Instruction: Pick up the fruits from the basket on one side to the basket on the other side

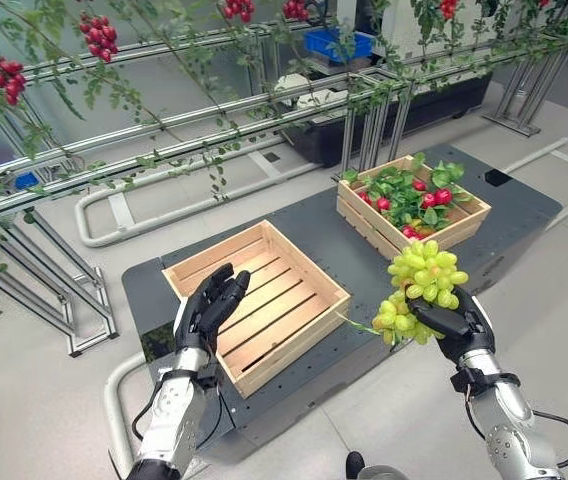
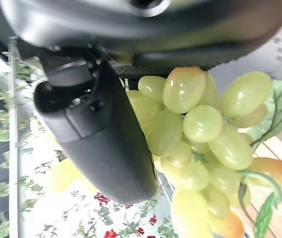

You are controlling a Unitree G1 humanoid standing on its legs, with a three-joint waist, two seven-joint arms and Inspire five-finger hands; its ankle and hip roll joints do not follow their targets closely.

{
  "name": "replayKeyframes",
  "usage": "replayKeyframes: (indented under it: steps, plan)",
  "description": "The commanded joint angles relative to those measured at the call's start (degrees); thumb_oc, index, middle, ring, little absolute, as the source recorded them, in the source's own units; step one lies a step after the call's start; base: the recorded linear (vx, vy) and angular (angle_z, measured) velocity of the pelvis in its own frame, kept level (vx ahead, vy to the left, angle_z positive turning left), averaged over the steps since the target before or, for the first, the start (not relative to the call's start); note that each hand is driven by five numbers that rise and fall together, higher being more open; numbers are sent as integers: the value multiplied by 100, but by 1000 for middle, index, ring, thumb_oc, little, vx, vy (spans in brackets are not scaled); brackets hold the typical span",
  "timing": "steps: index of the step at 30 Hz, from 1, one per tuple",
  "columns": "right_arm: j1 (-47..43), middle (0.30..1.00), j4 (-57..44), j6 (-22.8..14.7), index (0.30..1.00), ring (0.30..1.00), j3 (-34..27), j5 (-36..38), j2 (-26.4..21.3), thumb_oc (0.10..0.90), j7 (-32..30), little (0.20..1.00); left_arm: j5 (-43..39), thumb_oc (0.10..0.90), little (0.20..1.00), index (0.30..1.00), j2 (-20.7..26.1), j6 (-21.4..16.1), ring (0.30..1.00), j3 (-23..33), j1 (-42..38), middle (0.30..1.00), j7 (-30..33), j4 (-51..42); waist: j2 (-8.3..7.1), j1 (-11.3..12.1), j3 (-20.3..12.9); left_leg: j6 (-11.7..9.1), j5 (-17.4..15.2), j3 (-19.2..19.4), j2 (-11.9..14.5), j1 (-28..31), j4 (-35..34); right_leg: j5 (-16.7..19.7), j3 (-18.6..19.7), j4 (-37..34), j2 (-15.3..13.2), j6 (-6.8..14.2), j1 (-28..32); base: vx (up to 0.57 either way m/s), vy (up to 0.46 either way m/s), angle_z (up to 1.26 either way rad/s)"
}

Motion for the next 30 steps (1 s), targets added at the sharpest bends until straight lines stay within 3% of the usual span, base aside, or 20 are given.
replayKeyframes:
  steps: [1,3,4,7,13,20,23,25,26,27,30]
  plan:
    - [-1174,300,-644,-999,300,300,-338,458,-521,400,607,300,-106,800,900,900,266,-953,900,456,-376,900,609,-665,-70,462,77,312,-639,-2375,-870,-662,604,-440,727,410,46,-130,191,-202,213,-104]
    - [-1776,300,-335,-1262,300,300,99,285,-522,400,280,300,29,800,900,900,349,-1029,900,490,-497,900,675,-672,-4,664,102,490,-771,-2445,-1014,-710,444,-504,908,508,71,-94,25,-176,217,-180]
    - [-1787,300,-366,-1273,300,300,127,260,-449,400,139,300,95,800,900,900,400,-1003,900,448,-586,900,712,-617,27,639,62,535,-757,-2262,-947,-667,303,-506,828,563,38,-59,-69,-113,226,-215]
    - [-1429,300,-665,-1258,300,300,81,377,-334,400,353,300,52,800,900,900,433,-999,900,498,-649,900,881,-592,63,561,-98,595,-647,-2363,-984,-490,-161,-389,887,402,2,56,-139,-56,146,-113]
    - [-1170,300,-682,-1110,300,300,-110,348,-200,400,600,300,57,800,900,900,542,-1045,900,703,-729,900,749,-606,68,434,-319,644,-799,-2035,-926,-324,-317,-285,922,141,-52,168,-132,-11,74,-22]
    - [-1065,300,-940,-1021,300,300,-201,223,-323,400,522,300,2,800,900,900,529,-988,900,364,-1011,900,29,-672,28,141,-208,767,-1397,-1317,-949,-391,509,-235,1248,288,-206,303,-279,-69,144,-16]
    - [-933,300,-992,-1062,300,300,-222,195,-308,400,571,300,-102,800,900,900,613,-948,900,207,-1201,900,-45,-737,38,-22,-68,903,-1548,-1159,-1089,-434,687,151,1465,233,-324,442,-482,-119,255,-33]
    - [-888,300,-955,-1082,300,300,-174,215,-264,400,741,300,-30,800,900,900,659,-922,900,167,-1249,900,138,-736,56,-31,2,878,-1461,-1077,-1153,-397,579,591,1282,44,-439,470,-613,-139,204,-52]
    - [-904,300,-987,-1022,300,300,-140,211,-278,400,798,300,-21,800,900,900,730,-850,900,181,-1205,900,279,-794,95,3,53,823,-1340,-995,-1126,-300,410,745,998,109,-466,489,-746,-185,175,-73]
    - [-1002,300,-1004,-909,300,300,-60,315,-314,400,1017,300,3,800,900,900,850,-763,900,327,-987,900,555,-941,176,139,151,744,-1129,-613,-986,-81,61,791,21,942,-513,560,-994,-143,120,-51]
    - [-1002,300,-1004,-909,300,300,-60,315,-314,400,1017,300,3,800,900,900,850,-763,900,327,-987,900,555,-941,176,139,151,744,-1129,-613,-986,-81,61,791,21,942,-513,560,-994,-30,22,-12]
